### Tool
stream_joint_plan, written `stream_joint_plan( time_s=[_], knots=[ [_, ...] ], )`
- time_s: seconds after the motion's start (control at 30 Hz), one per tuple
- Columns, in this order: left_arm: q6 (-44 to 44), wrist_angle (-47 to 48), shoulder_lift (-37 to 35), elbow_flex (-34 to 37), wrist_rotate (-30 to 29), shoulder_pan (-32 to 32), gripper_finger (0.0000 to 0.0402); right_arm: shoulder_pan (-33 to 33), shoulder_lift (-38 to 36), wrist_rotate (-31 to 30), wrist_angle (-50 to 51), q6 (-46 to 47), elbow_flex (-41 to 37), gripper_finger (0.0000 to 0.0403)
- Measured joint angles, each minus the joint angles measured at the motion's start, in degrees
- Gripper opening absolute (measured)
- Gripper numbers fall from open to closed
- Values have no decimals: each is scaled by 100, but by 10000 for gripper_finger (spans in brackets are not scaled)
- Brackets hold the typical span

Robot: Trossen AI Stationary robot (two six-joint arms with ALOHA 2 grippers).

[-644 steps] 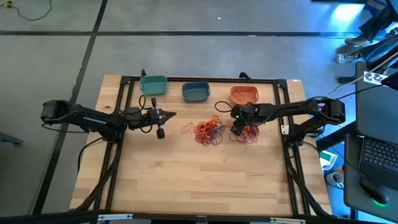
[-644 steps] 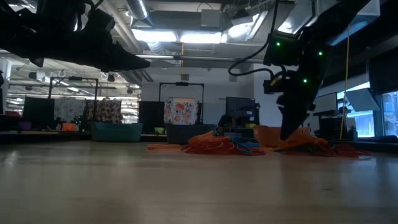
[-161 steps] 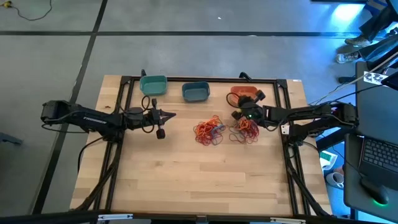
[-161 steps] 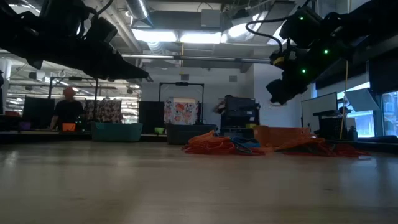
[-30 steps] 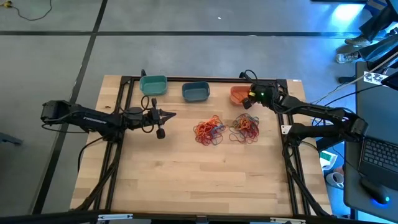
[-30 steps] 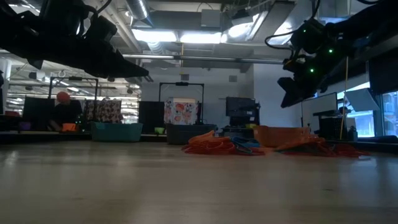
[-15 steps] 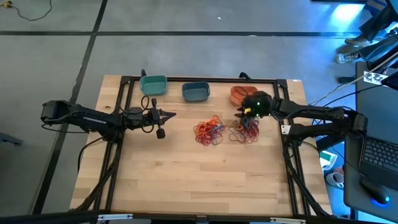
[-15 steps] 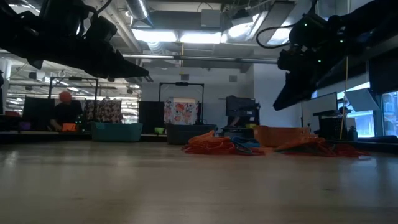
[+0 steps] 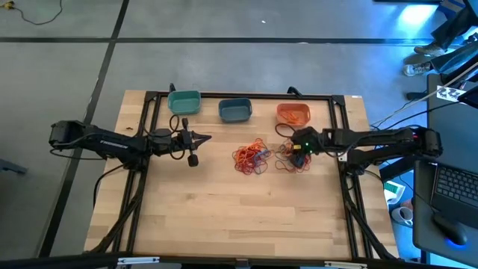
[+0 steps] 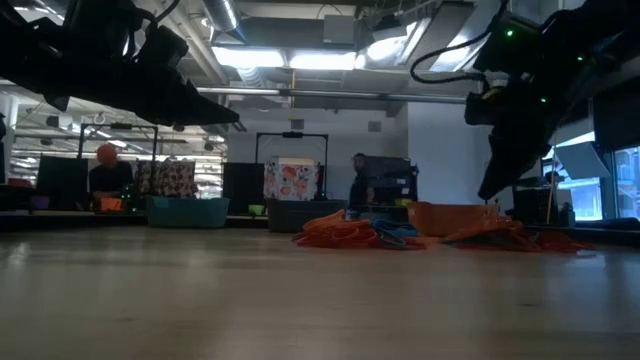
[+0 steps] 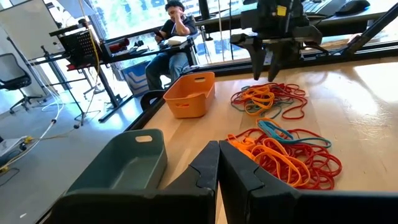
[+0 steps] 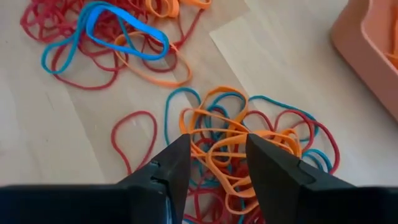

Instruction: Sort rubber bands into baskets

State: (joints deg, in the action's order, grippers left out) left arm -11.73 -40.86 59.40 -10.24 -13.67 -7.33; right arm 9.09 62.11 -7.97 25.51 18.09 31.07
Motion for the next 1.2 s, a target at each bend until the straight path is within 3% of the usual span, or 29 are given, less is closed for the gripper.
stream_joint_plan(
  time_s=[0.17, 0.6, 0.73, 0.97, 1.1, 1.2],
  knots=[
    [0, 0, 0, 0, 1, 0, 5, -134, 0, -301, 5, 9, -62, 153],
    [-2, -2, 0, 0, 1, 0, 5, -123, 0, -123, -260, -47, -494, 148],
    [-2, -2, 0, 0, 0, 0, 5, -119, 0, -260, -260, -172, -494, 113],
    [-14, -2, 0, 0, 2, 0, 5, -119, 2, -153, -164, -188, -494, 15],
    [66, -1, 0, 0, 2, 7, 5, -119, 2, -262, -168, -203, -494, 10],
    [83, -2, 0, 0, 2, 7, 5, -119, 2, -687, -219, -203, -494, 11]
  ],
)
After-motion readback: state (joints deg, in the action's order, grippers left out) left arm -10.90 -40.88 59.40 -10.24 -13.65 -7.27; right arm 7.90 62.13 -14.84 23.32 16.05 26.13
